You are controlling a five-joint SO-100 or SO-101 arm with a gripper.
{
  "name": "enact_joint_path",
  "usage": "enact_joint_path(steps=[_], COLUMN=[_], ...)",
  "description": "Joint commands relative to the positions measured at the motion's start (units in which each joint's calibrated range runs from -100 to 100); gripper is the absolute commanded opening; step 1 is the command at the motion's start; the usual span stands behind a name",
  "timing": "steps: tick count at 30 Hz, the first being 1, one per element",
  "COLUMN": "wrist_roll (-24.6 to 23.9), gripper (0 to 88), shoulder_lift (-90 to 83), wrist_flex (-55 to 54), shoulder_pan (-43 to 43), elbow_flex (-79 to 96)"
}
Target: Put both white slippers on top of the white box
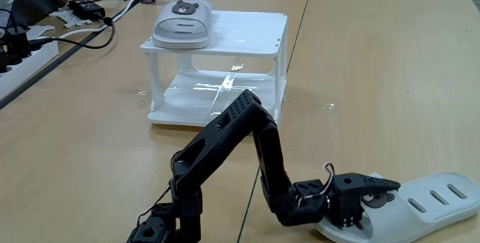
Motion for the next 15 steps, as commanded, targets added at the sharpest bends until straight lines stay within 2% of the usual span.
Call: enact_joint_path(steps=[1,9,13,15], wrist_roll=[0.4,0.4,0.4,0.4], gripper=[0.8,0.8,0.8,0.8], shoulder_lift=[-25.8,-52.8,-58.0,-58.6], wrist_flex=[14.0,41.1,56.4,60.7], shoulder_pan=[1.2,1.2,0.8,0.6], elbow_flex=[2.2,-4.1,-14.7,-19.0])
